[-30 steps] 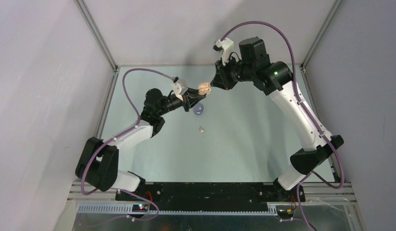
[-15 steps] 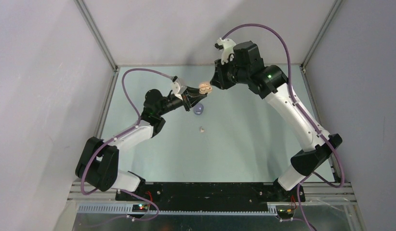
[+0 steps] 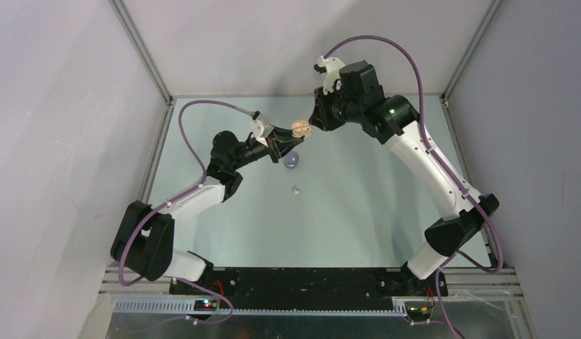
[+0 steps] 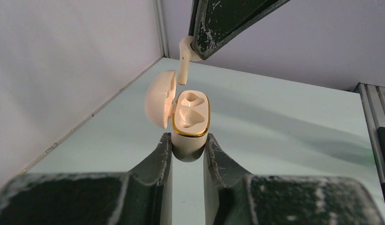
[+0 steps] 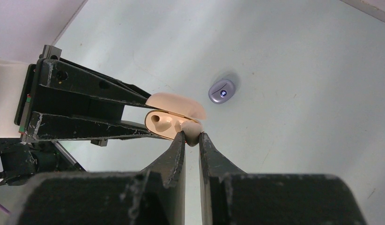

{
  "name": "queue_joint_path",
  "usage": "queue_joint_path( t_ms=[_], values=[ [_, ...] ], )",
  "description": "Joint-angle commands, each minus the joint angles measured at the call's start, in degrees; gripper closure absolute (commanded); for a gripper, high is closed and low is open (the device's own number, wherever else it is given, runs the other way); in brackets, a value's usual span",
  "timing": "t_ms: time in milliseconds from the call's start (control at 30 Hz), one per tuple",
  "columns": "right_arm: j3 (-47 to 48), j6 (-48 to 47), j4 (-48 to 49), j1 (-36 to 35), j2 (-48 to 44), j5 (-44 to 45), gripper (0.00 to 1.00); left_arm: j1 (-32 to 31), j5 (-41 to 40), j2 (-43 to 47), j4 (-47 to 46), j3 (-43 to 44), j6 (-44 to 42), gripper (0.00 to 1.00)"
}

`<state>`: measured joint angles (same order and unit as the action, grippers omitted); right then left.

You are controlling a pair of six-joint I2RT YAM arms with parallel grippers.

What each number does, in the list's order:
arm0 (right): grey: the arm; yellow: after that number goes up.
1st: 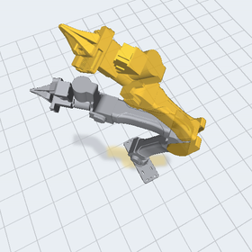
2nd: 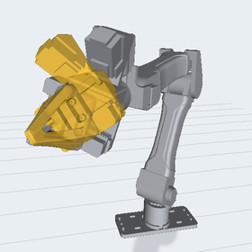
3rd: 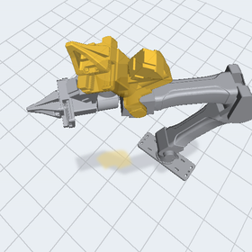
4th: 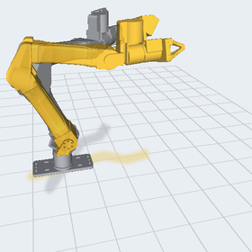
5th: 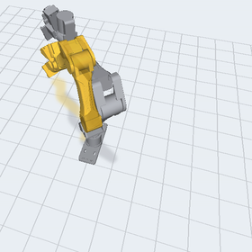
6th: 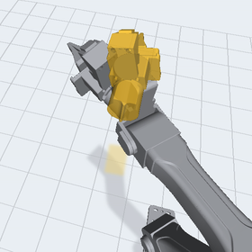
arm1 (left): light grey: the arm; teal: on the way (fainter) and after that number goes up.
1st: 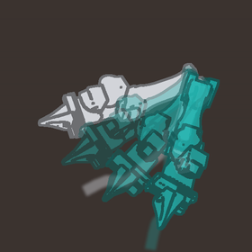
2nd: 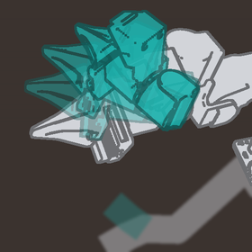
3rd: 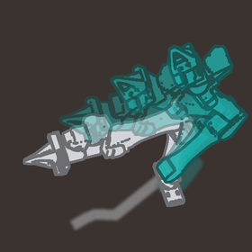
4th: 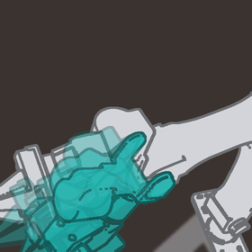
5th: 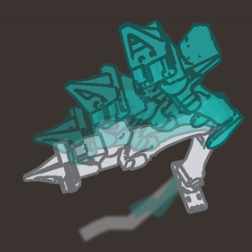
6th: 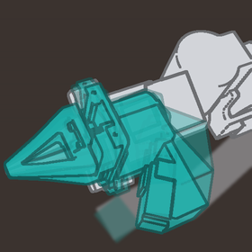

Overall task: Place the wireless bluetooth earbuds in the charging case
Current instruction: Adjust the right earbud in the right side groove of the charging case.

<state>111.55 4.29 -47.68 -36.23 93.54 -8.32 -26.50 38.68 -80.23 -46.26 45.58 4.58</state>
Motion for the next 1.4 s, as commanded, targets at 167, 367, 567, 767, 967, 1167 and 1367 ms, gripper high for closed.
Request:
queue_joint_path(
  t_ms=[167,367,567,767,967,1167,1367],
  values=[
    [-0.6,-0.9,0.7,-0.6,0.3,0.2,1.0,-0.4,-1.3,0.5,-3.2,1.6,0.7,1.0],
    [-0.8,-1.5,0.3,-0.8,0.4,0.5,1.0,-0.4,-1.8,0.3,-3.2,1.9,0.7,1.0],
    [-0.9,-2.2,0.0,-0.8,0.3,1.7,1.0,-0.2,-2.4,0.0,-3.2,2.4,0.7,1.0],
    [-1.3,-2.4,-0.4,-1.1,0.4,2.8,1.0,-0.2,-2.8,-0.2,-3.4,2.7,1.0,1.0],
    [-1.3,-2.0,-0.5,-1.3,1.1,3.2,1.0,-0.2,-2.4,-0.4,-3.3,2.6,1.1,1.0],
    [-1.4,-1.2,-0.5,-1.8,2.0,2.6,1.0,-0.3,-2.4,-0.5,-3.3,2.6,1.2,1.0],
    [-0.7,-2.0,-1.2,-2.1,2.8,0.7,0.81,-0.2,-3.1,-0.7,-3.4,2.3,1.3,1.0]
  ],
)
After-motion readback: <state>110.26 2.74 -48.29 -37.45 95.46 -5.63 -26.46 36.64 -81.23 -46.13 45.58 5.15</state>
